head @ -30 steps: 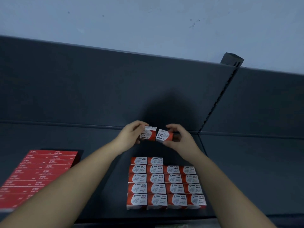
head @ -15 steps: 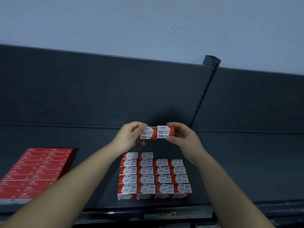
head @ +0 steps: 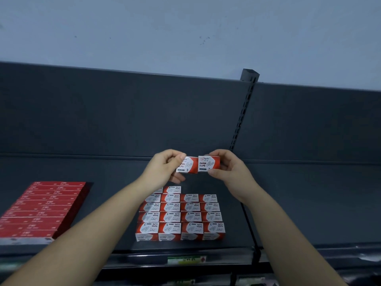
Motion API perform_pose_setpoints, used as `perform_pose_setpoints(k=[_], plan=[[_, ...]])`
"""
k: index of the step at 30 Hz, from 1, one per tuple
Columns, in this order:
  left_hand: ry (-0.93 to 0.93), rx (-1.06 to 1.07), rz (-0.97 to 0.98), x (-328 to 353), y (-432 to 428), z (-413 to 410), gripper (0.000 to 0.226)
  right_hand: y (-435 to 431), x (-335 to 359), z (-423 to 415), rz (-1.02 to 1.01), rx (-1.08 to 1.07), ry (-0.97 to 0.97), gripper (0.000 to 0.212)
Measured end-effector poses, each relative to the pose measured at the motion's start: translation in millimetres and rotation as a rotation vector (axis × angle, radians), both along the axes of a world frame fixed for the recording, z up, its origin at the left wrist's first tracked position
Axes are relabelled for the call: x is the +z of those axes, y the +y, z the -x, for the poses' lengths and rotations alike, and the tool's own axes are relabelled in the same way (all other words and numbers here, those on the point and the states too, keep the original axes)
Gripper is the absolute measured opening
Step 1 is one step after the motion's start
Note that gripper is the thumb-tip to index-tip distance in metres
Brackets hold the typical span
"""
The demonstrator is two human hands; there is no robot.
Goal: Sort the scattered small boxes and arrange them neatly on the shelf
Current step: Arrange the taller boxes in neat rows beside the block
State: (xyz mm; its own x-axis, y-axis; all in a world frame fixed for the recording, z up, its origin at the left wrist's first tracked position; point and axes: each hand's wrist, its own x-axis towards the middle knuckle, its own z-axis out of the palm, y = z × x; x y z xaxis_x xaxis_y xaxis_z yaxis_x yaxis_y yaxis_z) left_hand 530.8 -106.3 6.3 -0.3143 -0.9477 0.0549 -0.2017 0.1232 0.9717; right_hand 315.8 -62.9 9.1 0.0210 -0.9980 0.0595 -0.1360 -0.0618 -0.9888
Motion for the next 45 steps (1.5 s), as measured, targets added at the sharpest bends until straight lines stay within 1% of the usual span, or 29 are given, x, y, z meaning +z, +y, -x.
perform_pose_setpoints(k=[3, 7, 10, 11, 13, 15, 16, 19, 21, 23, 25, 29, 35, 39, 42, 45], plan=[[-0.014, 0.006, 0.018, -2, 3, 6, 0.025, 2, 2, 6, 0.0, 0.01, -0.008, 0.037], [-0.098, 0.047, 0.121, -11, -2, 9, 0.024, 1, -1, 15, -0.016, 0.03, 0.018, 0.035], [-0.159, -0.022, 0.14, -15, -5, 12, 0.022, -2, -8, 19, -0.039, -0.013, 0.018, 0.029], [-0.203, -0.048, 0.142, -18, -6, 14, 0.021, -4, -11, 20, -0.05, -0.035, 0.042, 0.028], [-0.297, -0.077, 0.152, -24, -8, 17, 0.02, -7, -18, 18, -0.059, -0.059, 0.163, 0.028], [-0.357, -0.099, 0.152, -32, -11, 19, 0.02, -11, -27, 15, -0.059, -0.053, 0.289, 0.031], [-0.386, -0.109, 0.149, -36, -13, 20, 0.021, -13, -31, 13, -0.06, -0.05, 0.318, 0.031], [-0.508, -0.132, 0.166, -45, -18, 25, 0.026, -19, -42, 8, -0.059, -0.083, 0.307, 0.026], [-0.638, -0.135, 0.204, -49, -20, 29, 0.03, -22, -50, 7, -0.086, -0.11, 0.285, 0.022], [-0.756, -0.148, 0.241, -52, -22, 32, 0.03, -23, -58, 6, -0.135, -0.115, 0.293, 0.02], [-0.818, -0.169, 0.243, -56, -23, 35, 0.029, -22, -66, 6, -0.173, -0.11, 0.296, 0.018], [-0.876, -0.245, 0.212, -65, -24, 33, 0.027, -18, -75, 6, -0.215, -0.078, 0.29, 0.016], [-0.828, -0.295, 0.19, -67, -23, 27, 0.03, -12, -76, 6, -0.259, -0.035, 0.24, 0.013], [-0.87, -0.299, 0.246, -69, -12, 26, 0.034, -5, -80, 1, -0.272, 0.031, 0.219, 0.021], [-0.912, -0.293, 0.324, -73, -6, 26, 0.037, -3, -83, -3, -0.26, 0.029, 0.221, 0.028], [-0.915, -0.28, 0.347, -75, -4, 25, 0.036, -4, -84, -6, -0.254, 0.036, 0.236, 0.031]])
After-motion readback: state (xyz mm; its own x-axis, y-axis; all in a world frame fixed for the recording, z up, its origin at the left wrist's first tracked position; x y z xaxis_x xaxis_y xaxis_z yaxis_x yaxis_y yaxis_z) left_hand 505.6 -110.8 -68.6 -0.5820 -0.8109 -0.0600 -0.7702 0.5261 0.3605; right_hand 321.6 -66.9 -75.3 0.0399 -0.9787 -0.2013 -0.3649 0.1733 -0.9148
